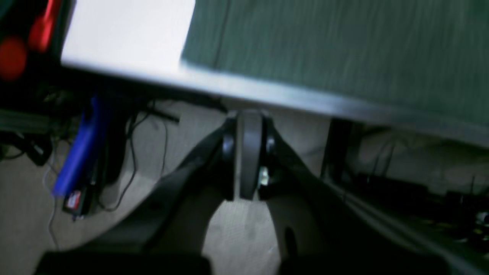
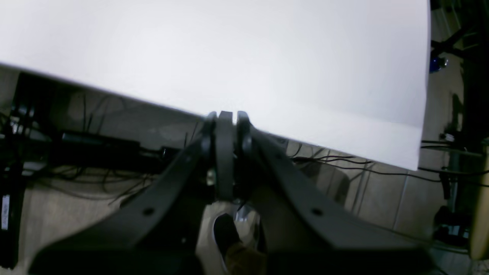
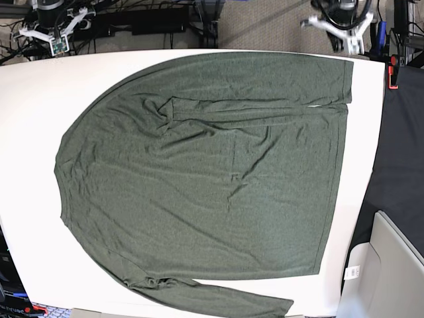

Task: Fold the T-shirt properly
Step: 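Lower both grippers onto the two hem corners of the green shirt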

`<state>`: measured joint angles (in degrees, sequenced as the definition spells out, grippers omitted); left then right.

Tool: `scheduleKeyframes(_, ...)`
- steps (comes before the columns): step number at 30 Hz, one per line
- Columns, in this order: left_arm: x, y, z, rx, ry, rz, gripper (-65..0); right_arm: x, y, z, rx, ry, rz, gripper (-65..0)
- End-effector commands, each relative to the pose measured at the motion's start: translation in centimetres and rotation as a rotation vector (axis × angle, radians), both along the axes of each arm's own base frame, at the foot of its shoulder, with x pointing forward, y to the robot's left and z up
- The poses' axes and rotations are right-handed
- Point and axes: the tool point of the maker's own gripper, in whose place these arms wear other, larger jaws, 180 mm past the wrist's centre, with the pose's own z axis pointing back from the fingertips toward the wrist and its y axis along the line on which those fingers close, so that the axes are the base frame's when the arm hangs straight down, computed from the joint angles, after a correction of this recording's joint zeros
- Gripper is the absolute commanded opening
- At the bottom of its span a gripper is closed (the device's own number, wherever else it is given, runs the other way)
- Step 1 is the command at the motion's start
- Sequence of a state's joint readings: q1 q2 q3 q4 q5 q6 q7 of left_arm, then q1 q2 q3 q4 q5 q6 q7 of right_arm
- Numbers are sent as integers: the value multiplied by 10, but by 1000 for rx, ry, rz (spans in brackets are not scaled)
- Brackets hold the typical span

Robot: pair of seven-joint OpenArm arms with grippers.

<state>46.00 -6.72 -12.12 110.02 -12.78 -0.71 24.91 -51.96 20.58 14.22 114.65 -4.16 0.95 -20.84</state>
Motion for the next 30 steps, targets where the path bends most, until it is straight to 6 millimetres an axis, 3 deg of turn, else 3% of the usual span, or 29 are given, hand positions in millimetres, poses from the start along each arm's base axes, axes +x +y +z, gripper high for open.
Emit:
scheduleKeyframes(1,12,3,10,14,-32,-1,-645,11,1,12,-10,-55,17,-650)
scheduleKeyframes(5,41,1,20,-2,-44,6,-645,29,4,19,-5,-101,31,-649)
scheduleKeyframes(11,65,27,40,21,-66,88,-628,46,24,19,42,-92,136,-648)
scheduleKeyframes(20,79,63,57,36,-93,207,-434,78,17,24,20,-83,96,-647)
scheduleKeyframes(25,84,64,46,15,-81,218,-347,93,21,29,27,-99,118,-647)
scheduleKeyframes(30,83,61,31,-61,-66,237,-326,99,24,32,40,-120,108,-609)
